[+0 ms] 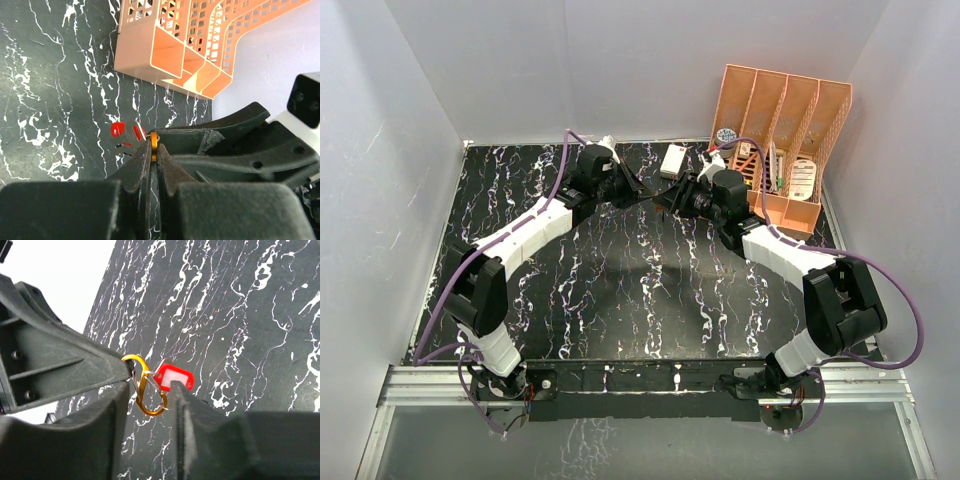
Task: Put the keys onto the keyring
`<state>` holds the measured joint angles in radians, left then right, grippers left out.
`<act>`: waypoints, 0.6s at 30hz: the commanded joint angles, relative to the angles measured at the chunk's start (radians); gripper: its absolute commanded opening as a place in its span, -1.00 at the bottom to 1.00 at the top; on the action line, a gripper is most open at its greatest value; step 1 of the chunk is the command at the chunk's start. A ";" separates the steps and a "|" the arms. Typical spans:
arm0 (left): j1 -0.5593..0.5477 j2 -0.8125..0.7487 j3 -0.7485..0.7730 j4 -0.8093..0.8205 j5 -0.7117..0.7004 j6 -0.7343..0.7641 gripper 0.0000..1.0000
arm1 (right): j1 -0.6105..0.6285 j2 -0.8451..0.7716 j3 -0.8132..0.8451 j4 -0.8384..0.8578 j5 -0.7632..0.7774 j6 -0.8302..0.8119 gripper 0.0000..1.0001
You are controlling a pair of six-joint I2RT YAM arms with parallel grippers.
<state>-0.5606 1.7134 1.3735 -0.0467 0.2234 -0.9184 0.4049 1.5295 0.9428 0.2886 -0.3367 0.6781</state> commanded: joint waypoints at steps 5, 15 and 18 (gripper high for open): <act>-0.004 -0.039 -0.002 -0.011 0.005 0.016 -1.00 | 0.001 -0.121 0.017 0.017 0.046 -0.037 0.18; -0.005 -0.049 -0.011 -0.007 0.005 0.017 -1.00 | -0.023 -0.200 0.004 -0.043 0.101 -0.070 0.32; -0.005 -0.054 -0.012 -0.007 0.003 0.018 -1.00 | -0.026 -0.200 0.001 -0.048 0.100 -0.071 0.32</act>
<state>-0.5606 1.7134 1.3720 -0.0536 0.2176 -0.9085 0.3874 1.3449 0.9401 0.2356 -0.2581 0.6273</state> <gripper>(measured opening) 0.022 0.663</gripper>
